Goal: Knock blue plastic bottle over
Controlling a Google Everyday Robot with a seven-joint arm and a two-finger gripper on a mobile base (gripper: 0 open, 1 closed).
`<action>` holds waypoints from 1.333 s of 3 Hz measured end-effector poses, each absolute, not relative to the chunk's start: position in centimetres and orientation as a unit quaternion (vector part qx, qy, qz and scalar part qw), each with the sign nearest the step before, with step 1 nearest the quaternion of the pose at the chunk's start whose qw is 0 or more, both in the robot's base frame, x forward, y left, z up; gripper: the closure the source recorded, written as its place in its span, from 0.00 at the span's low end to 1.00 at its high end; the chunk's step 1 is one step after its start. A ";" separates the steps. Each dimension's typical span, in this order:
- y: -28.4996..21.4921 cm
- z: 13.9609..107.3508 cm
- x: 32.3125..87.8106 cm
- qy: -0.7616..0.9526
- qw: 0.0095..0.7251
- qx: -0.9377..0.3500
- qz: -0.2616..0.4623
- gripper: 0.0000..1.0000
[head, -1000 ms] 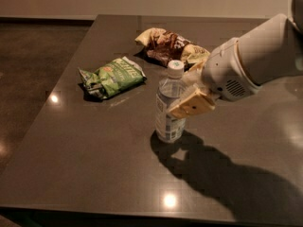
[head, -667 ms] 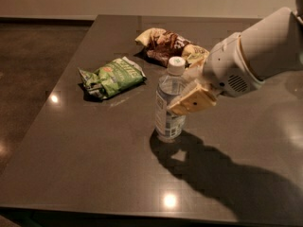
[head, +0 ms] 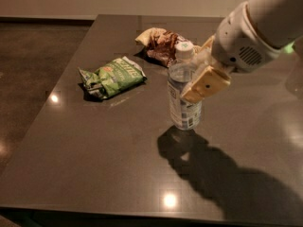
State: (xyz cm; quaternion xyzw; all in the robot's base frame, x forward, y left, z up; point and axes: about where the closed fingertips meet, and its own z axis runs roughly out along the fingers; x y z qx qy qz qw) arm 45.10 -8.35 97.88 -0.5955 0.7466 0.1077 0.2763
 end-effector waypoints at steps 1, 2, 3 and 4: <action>-10.3 97.8 45.6 0.755 0.208 -0.620 0.054 1.00; -11.8 97.2 45.9 0.753 0.151 -0.641 0.009 1.00; -12.2 96.5 46.3 0.749 0.114 -0.652 -0.023 1.00; -11.6 96.1 47.1 0.739 0.081 -0.665 -0.067 0.77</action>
Offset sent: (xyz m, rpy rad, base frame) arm 0.0092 -0.0563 -0.0147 -0.5203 0.1150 0.0609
